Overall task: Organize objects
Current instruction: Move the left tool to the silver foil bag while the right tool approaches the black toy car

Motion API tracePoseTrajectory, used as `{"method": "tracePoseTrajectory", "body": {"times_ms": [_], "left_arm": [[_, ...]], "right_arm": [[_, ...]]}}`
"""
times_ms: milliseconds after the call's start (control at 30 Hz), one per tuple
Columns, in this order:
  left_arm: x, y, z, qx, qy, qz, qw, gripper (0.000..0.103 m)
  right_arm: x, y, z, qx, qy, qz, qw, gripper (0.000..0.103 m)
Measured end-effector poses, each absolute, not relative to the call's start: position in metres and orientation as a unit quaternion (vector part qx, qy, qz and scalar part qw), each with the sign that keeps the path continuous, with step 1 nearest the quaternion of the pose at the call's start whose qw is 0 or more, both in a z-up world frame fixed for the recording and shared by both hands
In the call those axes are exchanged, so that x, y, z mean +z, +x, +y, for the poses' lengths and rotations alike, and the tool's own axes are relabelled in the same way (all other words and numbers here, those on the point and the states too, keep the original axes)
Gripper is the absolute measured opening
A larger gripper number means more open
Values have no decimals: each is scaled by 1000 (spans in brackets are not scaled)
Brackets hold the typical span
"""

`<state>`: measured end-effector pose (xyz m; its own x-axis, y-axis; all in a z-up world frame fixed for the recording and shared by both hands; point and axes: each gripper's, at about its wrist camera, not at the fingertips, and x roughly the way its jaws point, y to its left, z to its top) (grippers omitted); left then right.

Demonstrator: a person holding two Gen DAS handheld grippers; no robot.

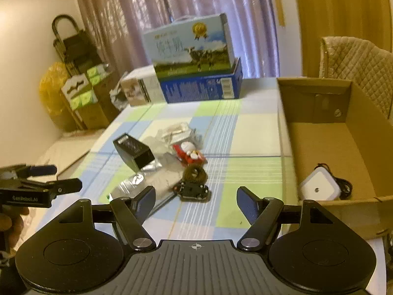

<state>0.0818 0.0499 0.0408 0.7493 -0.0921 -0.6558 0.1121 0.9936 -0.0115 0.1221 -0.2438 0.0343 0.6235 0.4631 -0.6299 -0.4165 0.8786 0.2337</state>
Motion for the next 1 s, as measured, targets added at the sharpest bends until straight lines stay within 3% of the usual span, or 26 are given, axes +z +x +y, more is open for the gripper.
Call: {"method": "tracePoseTrajectory", "body": {"times_ms": [233, 567, 633, 867, 1000], "left_arm": [[14, 118, 44, -89, 42, 373, 923, 102], [-24, 165, 44, -119, 35, 392, 912, 99], [-30, 172, 40, -133, 39, 396, 908, 91], [-49, 191, 20, -174, 87, 408, 892, 80], [-60, 197, 17, -174, 90, 431, 881, 44]], "right_arm": [[0, 146, -223, 251, -10, 381, 890, 71], [-49, 183, -200, 243, 21, 416, 876, 73], [-54, 188, -196, 240, 20, 417, 876, 73], [-69, 200, -197, 226, 27, 428, 875, 74], [-73, 203, -193, 229, 24, 431, 872, 74]]}}
